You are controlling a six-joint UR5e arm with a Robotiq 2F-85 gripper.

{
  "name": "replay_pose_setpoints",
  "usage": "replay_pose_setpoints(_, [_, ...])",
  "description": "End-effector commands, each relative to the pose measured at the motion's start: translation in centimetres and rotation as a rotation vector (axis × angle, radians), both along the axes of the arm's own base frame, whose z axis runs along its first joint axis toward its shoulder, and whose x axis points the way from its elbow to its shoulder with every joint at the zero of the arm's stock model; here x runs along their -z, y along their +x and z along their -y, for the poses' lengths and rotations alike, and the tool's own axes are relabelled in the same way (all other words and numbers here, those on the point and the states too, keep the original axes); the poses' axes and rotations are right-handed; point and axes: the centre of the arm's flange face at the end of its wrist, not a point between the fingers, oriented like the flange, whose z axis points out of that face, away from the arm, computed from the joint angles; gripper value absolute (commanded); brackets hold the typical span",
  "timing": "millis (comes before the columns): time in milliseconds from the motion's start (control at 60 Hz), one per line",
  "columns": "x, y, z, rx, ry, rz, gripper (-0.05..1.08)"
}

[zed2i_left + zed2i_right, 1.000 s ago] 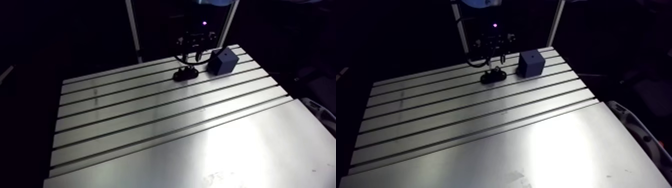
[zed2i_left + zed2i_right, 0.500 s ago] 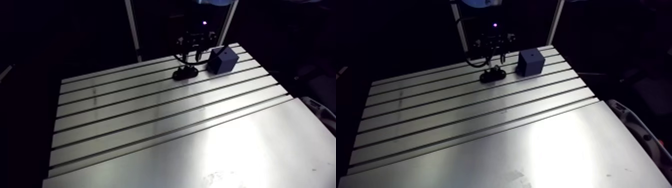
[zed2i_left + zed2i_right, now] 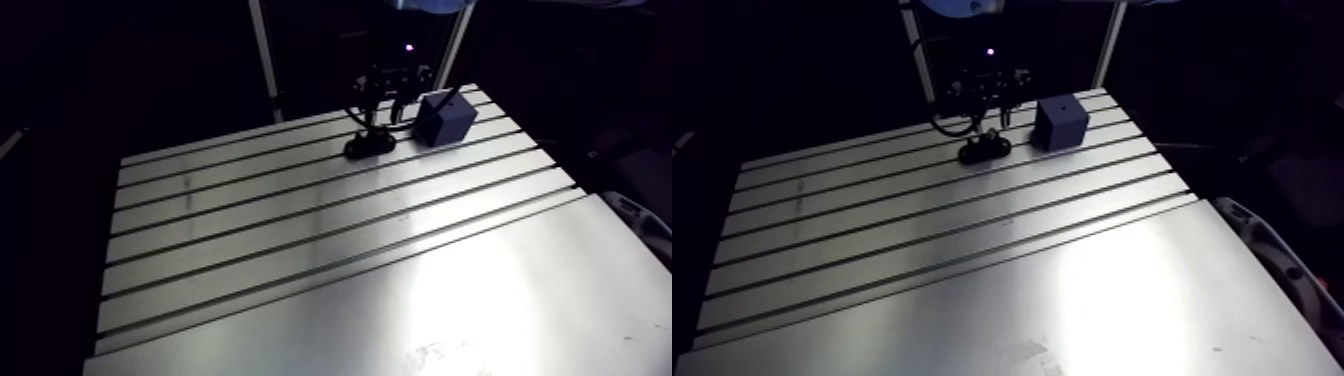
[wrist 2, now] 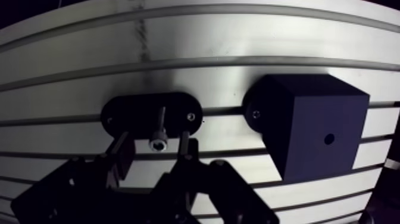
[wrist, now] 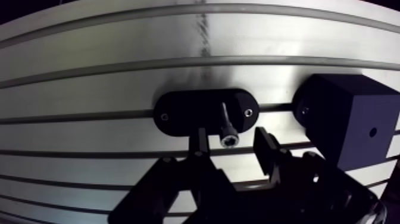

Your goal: Pick up the M10 bolt and insert it into the hole until fully seated.

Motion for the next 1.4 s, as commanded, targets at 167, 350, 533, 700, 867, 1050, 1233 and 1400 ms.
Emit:
replay_pose_setpoints(167, [0.75, 0.10, 0.04, 0.001, -0.004, 0.013, 0.49])
replay_pose_setpoints(350, [0.71, 0.07, -0.01, 0.001, -0.001, 0.013, 0.52])
replay_pose_setpoints(533, [0.74, 0.00, 0.07, 0.000, -0.001, 0.013, 0.53])
replay_pose_setpoints(700, [0.75, 0.02, 0.06, 0.000, 0.000, 0.015, 0.54])
replay_pose_setpoints(867, [0.56, -0.13, 0.09, -0.002, 0.001, 0.010, 0.56])
replay_pose_setpoints(1050, [0.77, 0.09, 0.34, -0.003, 0.002, 0.017, 0.57])
replay_pose_setpoints(1233, [0.91, 0.18, 0.48, -0.005, 0.001, 0.020, 0.59])
replay_pose_setpoints(1400, [0.90, 0.26, 0.41, -0.004, 0.001, 0.021, 0.61])
